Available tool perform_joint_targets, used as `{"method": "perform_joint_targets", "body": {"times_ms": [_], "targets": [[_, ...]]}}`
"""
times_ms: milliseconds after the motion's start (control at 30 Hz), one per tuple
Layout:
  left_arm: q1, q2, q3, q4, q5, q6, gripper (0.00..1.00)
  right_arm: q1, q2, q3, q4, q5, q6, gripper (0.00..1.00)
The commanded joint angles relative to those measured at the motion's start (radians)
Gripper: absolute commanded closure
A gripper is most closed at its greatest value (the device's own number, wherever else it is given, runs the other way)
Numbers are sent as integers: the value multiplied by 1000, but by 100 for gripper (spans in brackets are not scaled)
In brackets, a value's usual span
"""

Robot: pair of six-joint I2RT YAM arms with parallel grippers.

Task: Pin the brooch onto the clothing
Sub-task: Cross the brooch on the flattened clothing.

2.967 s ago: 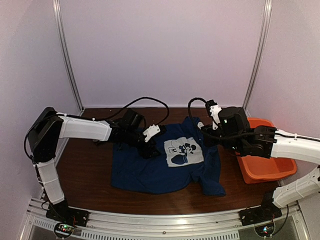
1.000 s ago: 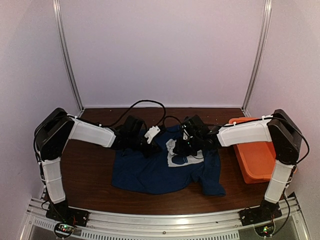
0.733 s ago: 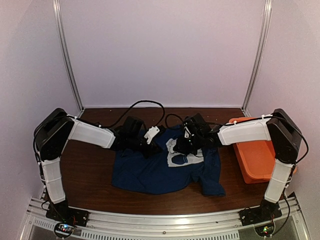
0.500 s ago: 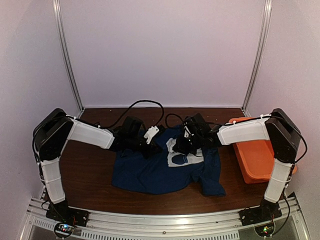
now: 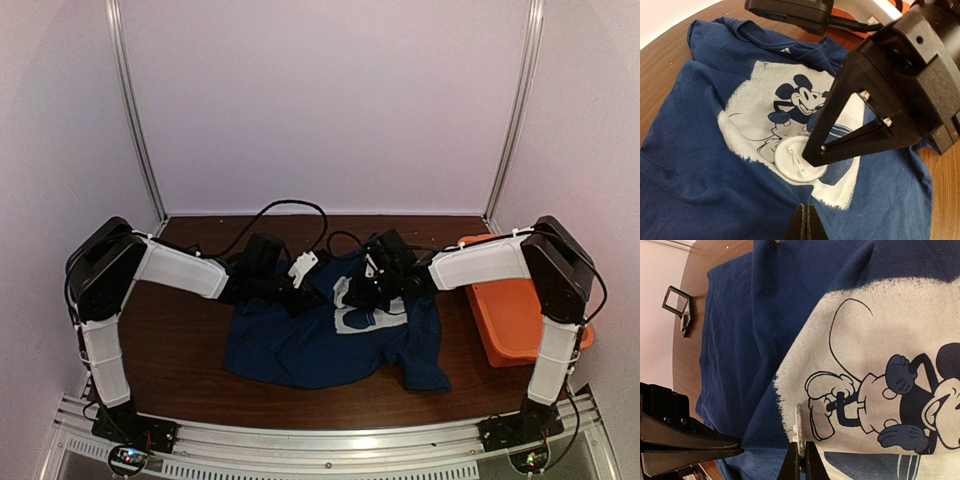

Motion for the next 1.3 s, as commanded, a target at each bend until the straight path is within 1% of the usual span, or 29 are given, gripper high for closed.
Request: {"method": "perform_joint_targets", "body": {"times_ms": [0,700,1267], "targets": [[5,-18,-3,56,25,-16,100,-2,15,18,8,-17,16,100],[3,1,-2,76,26,-37,100,43,40,49,-26,-24,-4,100],[5,3,1,26,-28,7,100,51,-20,13,-63,-41,-55,100]]}}
